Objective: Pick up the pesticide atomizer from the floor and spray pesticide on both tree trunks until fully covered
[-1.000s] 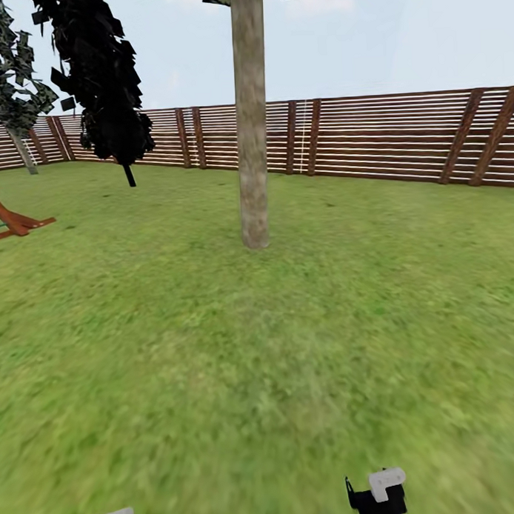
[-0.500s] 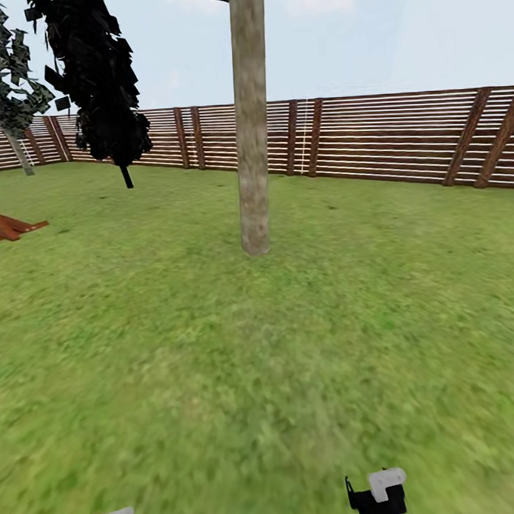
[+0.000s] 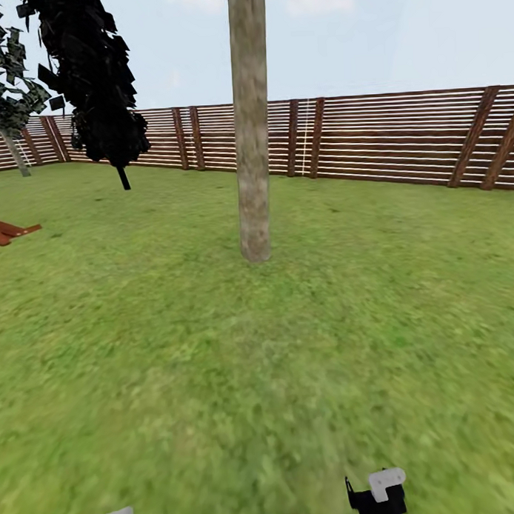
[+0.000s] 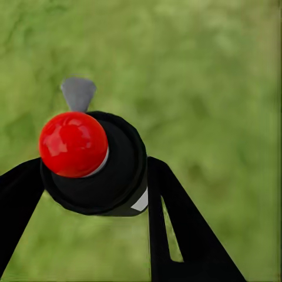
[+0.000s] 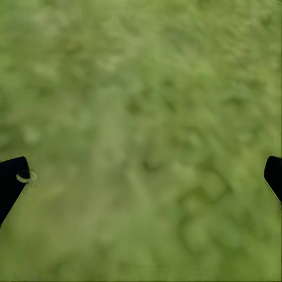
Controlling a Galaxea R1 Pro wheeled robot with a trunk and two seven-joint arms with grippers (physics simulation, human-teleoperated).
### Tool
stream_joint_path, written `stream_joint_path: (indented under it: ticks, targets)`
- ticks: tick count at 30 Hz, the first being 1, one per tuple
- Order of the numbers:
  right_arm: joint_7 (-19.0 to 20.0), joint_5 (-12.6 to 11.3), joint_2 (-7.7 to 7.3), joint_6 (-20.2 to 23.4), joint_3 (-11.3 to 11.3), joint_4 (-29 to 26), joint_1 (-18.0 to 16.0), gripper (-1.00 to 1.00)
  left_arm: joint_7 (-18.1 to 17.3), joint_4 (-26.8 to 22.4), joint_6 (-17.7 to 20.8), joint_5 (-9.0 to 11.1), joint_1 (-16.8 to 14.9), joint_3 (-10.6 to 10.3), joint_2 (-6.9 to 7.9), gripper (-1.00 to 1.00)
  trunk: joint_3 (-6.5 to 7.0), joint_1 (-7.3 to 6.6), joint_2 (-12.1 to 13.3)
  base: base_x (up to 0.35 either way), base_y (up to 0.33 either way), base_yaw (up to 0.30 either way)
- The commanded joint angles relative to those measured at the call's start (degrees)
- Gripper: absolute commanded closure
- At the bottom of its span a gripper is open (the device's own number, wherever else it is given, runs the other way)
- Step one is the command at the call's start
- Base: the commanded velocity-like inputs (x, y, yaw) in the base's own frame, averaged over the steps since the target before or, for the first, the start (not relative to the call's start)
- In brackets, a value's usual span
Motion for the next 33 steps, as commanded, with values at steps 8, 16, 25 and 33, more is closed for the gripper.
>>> stream_joint_path:
  ticks: [8,16,25,33]
  targets:
    - [-0.01,0.01,-0.03,0.00,0.00,0.00,0.00,-1.00,0.00,-0.01,0.00,0.00,0.00,-0.01,0.01,1.00,0.00,0.00,0.00,0.340,0.000,0.000]
    - [0.03,-0.01,-0.01,0.00,0.00,0.00,0.00,-1.00,0.00,0.02,0.00,-0.02,0.00,-0.01,0.00,1.00,0.00,0.00,0.00,0.340,0.000,0.000]
    - [0.03,0.01,-0.02,0.00,0.00,0.00,0.00,-1.00,0.00,0.01,0.00,-0.07,0.00,-0.01,-0.02,1.00,0.00,0.00,0.00,0.340,0.000,0.000]
    - [0.03,-0.02,-0.02,0.00,0.00,0.00,0.00,-1.00,0.00,0.01,0.00,-0.09,0.00,-0.01,-0.01,1.00,0.00,0.00,0.00,0.340,0.000,0.000]
